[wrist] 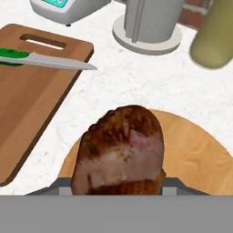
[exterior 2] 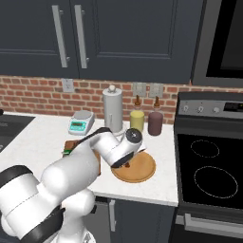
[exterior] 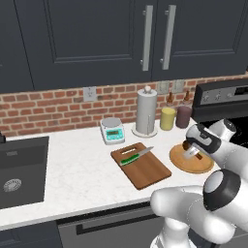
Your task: Pick up the knife from the drawer and place it on the cutting board. Then place the meat from the plate to the cutting board.
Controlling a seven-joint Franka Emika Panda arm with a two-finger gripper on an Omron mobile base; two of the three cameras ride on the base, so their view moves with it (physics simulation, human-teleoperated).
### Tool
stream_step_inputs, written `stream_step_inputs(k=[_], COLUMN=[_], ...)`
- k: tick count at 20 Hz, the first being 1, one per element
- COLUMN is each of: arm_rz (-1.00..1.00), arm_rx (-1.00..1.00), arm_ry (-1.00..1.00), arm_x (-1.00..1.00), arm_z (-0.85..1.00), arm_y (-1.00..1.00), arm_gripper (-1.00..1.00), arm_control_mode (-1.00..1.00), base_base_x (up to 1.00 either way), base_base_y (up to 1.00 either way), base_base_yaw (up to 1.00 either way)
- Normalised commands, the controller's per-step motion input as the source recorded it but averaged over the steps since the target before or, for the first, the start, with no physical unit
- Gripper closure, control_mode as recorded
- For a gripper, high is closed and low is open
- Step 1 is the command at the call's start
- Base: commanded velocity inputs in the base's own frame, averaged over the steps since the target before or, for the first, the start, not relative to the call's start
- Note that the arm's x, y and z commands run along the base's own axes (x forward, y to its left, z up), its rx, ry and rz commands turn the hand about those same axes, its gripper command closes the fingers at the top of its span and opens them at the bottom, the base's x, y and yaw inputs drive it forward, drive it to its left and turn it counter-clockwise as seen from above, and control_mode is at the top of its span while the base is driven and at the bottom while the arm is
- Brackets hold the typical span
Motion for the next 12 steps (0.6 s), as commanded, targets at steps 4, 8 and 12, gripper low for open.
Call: stream_step_inputs(k=[4,8,12], arm_rz=[0.32,0.31,0.28], arm_rx=[-0.03,-0.07,-0.08], arm_ry=[0.06,0.05,0.0], arm_x=[0.0,0.0,0.0], arm_z=[0.3,0.17,0.0], arm_y=[0.55,0.62,0.64], arm_gripper=[1.0,1.0,1.0], arm_control_mode=[-1.0,-1.0,-1.0], base_base_x=[0.0,0.0,0.0], base_base_y=[0.0,0.0,0.0], base_base_yaw=[0.0,0.0,0.0])
